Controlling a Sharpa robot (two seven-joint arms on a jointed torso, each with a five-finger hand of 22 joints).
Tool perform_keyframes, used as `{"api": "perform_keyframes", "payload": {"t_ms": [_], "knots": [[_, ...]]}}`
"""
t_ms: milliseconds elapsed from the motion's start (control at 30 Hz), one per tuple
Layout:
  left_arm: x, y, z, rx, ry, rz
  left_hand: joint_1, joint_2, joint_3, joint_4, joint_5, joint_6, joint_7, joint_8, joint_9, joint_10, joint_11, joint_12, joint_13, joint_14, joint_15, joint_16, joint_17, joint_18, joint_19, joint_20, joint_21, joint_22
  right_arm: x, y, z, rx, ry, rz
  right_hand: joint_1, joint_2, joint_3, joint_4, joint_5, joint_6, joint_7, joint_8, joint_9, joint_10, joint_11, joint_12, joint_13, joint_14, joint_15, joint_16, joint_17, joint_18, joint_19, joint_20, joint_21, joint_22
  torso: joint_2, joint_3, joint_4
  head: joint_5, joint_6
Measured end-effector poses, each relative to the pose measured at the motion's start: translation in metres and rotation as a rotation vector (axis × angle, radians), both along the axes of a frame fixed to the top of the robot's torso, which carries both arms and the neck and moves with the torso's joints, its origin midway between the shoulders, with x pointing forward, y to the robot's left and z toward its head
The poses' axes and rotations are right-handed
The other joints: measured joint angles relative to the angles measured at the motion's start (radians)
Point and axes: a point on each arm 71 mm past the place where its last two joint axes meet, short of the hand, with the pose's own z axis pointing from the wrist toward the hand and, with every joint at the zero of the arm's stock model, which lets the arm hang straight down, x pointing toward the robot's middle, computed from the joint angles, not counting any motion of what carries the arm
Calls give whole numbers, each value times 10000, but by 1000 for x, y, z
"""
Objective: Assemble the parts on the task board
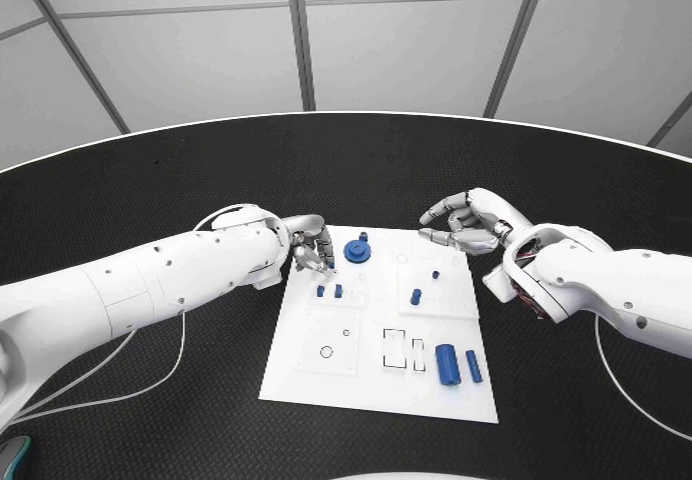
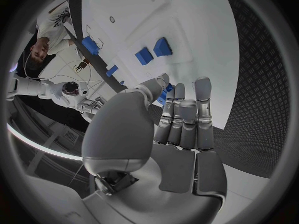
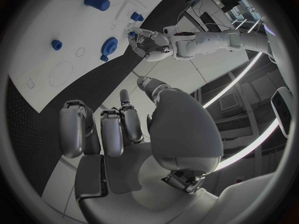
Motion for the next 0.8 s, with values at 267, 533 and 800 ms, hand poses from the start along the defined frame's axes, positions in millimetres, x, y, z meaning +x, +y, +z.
{"api": "perform_keyframes", "payload": {"t_ms": [267,533,800], "knots": [[-1,-2,-1,84,52,-106,23,-24,0,0,0,-14,14,-1,0,0,0,-32,0,0,0,0,-14,0,0,0,0,0,0,0,0,3,2,12,0,0,0,0,0,0,0,0,1,0,0,0,-1,0,0,0,-1,0,0,0,0,0,0,-9,8,-8,-30],[1,1,-1,186,73,-49,43,-7,-1,-1,0,-15,14,-4,-4,0,0,-37,2,0,0,0,-17,0,0,0,0,-4,0,0,0,3,3,12,0,0,0,0,0,0,0,0,1,0,0,0,-2,0,0,0,-1,0,0,0,0,0,-6,-8,-1,6,-43],[2,0,-2,250,100,-82,78,5,-1,-1,-1,-16,15,-40,2,0,0,-37,8,0,0,0,-16,0,0,0,0,-10,0,1,0,6,3,20,0,0,0,0,0,0,0,0,1,0,0,0,-3,0,0,0,-2,0,0,0,0,0,-9,-4,6,-13,-62]]}}
